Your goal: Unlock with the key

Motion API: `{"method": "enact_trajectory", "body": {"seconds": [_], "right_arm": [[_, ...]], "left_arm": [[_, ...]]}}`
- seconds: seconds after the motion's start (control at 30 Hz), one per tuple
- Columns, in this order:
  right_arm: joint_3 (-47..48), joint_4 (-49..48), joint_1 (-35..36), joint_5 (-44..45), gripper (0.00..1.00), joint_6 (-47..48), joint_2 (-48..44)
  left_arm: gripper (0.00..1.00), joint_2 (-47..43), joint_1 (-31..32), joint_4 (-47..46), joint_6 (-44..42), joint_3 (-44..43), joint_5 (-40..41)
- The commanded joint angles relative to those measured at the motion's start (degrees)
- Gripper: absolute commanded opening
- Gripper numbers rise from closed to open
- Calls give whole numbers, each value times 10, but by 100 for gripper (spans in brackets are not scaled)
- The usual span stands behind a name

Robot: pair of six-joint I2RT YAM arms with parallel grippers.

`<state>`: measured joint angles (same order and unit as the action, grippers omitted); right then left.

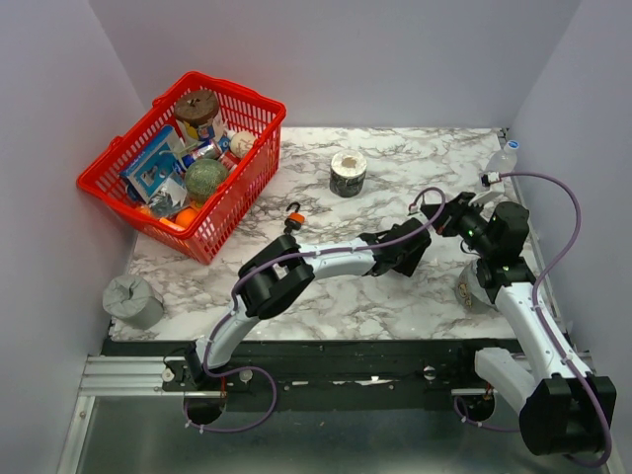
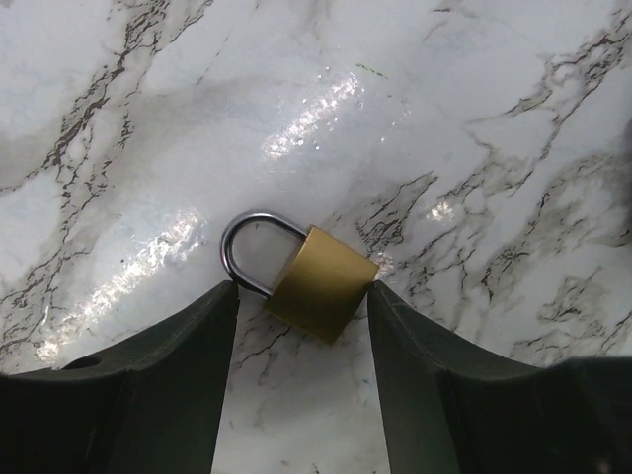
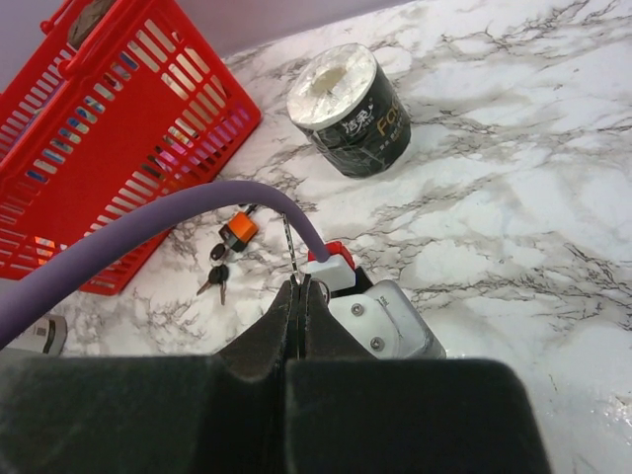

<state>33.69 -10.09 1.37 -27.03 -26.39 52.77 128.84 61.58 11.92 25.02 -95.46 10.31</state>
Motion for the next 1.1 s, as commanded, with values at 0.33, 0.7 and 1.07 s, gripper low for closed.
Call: {"method": "enact_trajectory", "body": {"seconds": [0.33,0.7,1.07], "right_arm": [[8,-5,-3,13,1,9,4],[7,-5,-3,11,1,9,4],[4,0,-4,14,1,10,-3]], "left_arm": [[45,32,13,84,-93,55,38],[44,-46,-21,57,-86,200,73],[78,-126,-28,41,-73,260,73]]}}
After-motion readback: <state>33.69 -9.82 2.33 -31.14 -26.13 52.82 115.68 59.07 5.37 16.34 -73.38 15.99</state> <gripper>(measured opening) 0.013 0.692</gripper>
